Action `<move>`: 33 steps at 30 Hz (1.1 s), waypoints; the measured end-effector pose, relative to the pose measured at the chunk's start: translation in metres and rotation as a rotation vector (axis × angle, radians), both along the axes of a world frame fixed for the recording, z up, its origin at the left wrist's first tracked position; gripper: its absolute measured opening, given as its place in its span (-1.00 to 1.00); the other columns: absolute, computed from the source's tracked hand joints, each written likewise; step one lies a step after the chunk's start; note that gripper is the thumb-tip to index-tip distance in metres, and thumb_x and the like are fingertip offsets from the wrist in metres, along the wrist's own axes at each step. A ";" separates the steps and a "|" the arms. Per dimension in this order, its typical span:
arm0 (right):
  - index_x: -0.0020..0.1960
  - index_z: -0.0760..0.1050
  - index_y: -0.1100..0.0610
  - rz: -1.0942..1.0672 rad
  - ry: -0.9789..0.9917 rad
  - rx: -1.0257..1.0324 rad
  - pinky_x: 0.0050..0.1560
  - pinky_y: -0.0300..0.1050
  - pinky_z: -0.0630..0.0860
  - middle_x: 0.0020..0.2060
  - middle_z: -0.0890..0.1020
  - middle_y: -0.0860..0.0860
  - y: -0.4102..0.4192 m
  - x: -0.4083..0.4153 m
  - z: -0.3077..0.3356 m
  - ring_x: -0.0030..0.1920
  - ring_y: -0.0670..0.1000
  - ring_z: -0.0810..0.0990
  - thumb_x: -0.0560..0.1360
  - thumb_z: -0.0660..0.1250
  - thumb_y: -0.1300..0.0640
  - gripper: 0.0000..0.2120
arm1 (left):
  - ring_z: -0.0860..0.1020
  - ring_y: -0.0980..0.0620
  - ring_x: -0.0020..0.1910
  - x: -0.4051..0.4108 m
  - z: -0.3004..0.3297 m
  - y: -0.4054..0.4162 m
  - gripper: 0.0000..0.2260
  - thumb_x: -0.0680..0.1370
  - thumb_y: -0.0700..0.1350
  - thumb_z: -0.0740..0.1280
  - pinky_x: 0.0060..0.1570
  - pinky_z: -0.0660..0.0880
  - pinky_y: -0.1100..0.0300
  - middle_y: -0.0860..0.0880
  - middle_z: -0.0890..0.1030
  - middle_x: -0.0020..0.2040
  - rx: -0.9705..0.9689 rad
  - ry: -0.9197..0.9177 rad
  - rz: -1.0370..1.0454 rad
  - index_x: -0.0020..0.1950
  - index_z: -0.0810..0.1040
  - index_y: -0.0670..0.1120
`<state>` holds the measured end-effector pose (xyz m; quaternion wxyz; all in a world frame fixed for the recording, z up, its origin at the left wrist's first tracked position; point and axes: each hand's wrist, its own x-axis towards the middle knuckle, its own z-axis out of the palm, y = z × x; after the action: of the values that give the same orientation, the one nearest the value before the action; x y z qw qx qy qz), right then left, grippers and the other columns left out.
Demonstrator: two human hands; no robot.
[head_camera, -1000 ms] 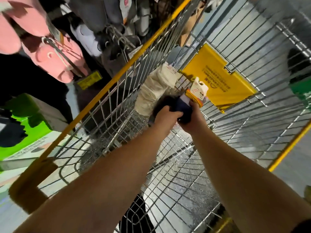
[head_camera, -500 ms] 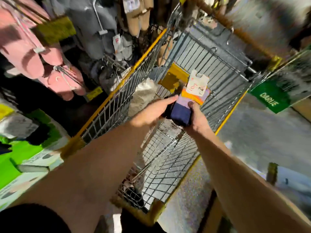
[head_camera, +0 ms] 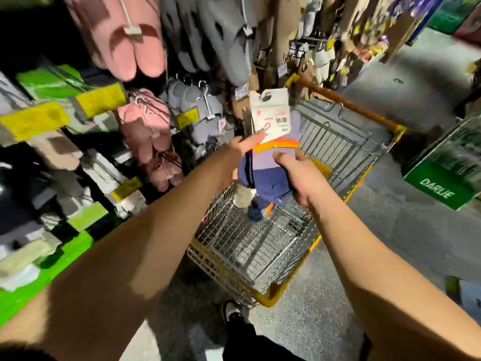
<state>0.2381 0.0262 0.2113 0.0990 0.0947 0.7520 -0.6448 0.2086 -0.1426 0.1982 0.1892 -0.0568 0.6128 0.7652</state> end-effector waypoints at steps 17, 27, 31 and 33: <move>0.28 0.47 0.19 0.681 0.405 0.038 -0.08 -0.33 0.45 0.05 0.60 0.00 -0.224 0.036 0.126 0.00 -0.05 0.60 0.55 0.39 0.00 -0.60 | 0.68 -0.02 -0.21 0.130 0.139 -0.200 -0.83 0.61 -0.10 0.35 -0.15 0.60 0.14 -0.09 0.72 -0.13 0.020 0.259 0.759 0.10 0.63 -0.16; 0.33 0.40 0.15 0.847 0.507 -0.167 0.07 -0.26 0.51 0.08 0.61 -0.06 -0.311 0.063 0.170 0.07 -0.22 0.60 0.56 0.34 -0.20 -0.47 | 0.67 0.02 0.01 0.196 0.166 -0.259 -0.42 0.38 0.02 0.54 -0.05 0.60 0.10 -0.04 0.67 0.12 -0.134 0.371 1.060 0.32 0.43 -0.07; 0.29 0.44 0.08 0.934 0.457 -0.187 0.29 0.22 0.47 0.14 0.61 0.05 -0.332 0.072 0.167 0.19 0.06 0.59 0.32 0.33 -0.47 -0.22 | 0.64 -0.02 0.17 0.220 0.162 -0.271 -0.13 0.19 0.16 0.59 0.23 0.55 -0.06 -0.02 0.63 0.26 -0.259 0.402 1.123 0.42 0.37 -0.06; 0.20 0.49 0.05 0.973 0.422 -0.251 0.28 0.28 0.49 0.12 0.65 0.05 -0.343 0.074 0.162 0.17 0.08 0.63 0.32 0.41 -0.39 -0.36 | 0.63 0.00 0.19 0.229 0.158 -0.275 -0.08 0.19 0.22 0.62 0.26 0.53 -0.08 0.02 0.63 0.26 -0.274 0.398 1.108 0.45 0.36 -0.04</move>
<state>0.3122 -0.3167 0.3737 0.2435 -0.4084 0.6296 -0.6144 0.4375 -0.4172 0.3563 -0.3648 -0.2471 0.6086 0.6599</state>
